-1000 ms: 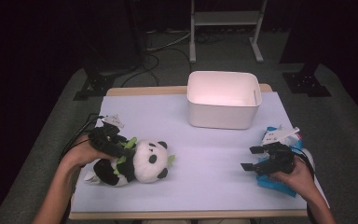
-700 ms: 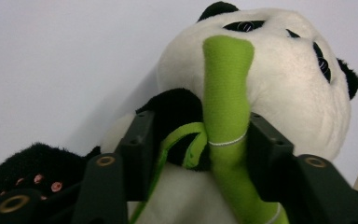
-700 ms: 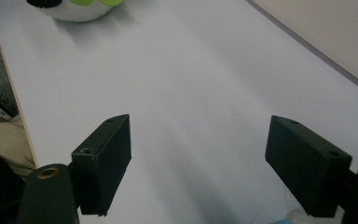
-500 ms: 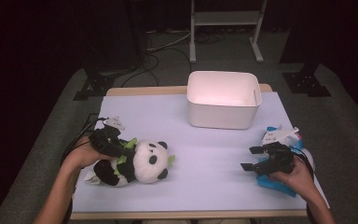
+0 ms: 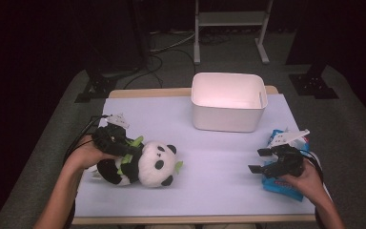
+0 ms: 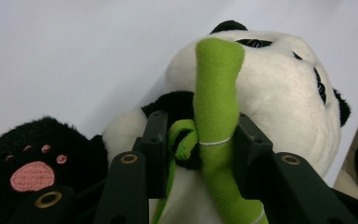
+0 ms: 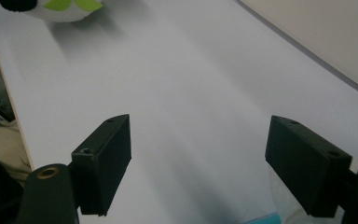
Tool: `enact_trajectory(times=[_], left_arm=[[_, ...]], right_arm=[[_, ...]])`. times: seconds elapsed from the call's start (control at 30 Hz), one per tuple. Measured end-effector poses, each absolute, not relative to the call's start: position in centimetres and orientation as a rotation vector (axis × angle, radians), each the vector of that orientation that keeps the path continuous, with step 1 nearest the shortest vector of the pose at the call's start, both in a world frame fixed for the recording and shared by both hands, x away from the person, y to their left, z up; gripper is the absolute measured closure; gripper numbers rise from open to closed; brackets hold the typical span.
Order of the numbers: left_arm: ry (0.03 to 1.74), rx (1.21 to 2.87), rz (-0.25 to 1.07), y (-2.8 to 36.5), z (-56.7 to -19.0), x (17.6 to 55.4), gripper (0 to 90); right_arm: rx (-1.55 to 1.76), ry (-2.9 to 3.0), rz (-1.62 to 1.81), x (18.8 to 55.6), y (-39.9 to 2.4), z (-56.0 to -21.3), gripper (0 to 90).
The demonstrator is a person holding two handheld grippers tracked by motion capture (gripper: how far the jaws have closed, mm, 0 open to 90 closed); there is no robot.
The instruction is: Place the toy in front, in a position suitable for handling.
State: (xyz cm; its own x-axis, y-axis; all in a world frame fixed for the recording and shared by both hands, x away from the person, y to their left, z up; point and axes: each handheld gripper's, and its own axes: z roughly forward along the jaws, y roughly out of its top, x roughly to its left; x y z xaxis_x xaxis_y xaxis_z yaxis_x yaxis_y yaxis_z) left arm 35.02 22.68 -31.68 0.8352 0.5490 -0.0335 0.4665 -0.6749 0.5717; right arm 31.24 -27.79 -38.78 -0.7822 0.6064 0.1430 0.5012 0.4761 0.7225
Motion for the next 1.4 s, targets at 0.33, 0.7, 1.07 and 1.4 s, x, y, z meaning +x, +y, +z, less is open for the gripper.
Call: enact_trajectory(times=[0.33, 0.7, 1.07, 1.4], left_arm=[[0.698, 2.403, 0.170, 19.4, -30.7, 35.2, 62.0], [0.619, 2.418, 0.152, 13.8, -29.6, 35.7, 62.0], [0.616, 2.400, 0.096, 9.1, -30.5, 36.9, 61.9], [0.641, 2.404, 0.110, 5.8, -31.2, 37.2, 61.7]], right_arm=[[0.985, 2.569, 1.200, 31.2, -28.3, -38.6, 20.9], [0.982, 2.535, 1.211, 30.8, -30.0, -37.5, 20.7], [1.015, 2.516, 1.180, 30.0, -32.4, -36.9, 20.5], [1.027, 2.506, 1.124, 29.8, -33.9, -35.8, 20.3]])
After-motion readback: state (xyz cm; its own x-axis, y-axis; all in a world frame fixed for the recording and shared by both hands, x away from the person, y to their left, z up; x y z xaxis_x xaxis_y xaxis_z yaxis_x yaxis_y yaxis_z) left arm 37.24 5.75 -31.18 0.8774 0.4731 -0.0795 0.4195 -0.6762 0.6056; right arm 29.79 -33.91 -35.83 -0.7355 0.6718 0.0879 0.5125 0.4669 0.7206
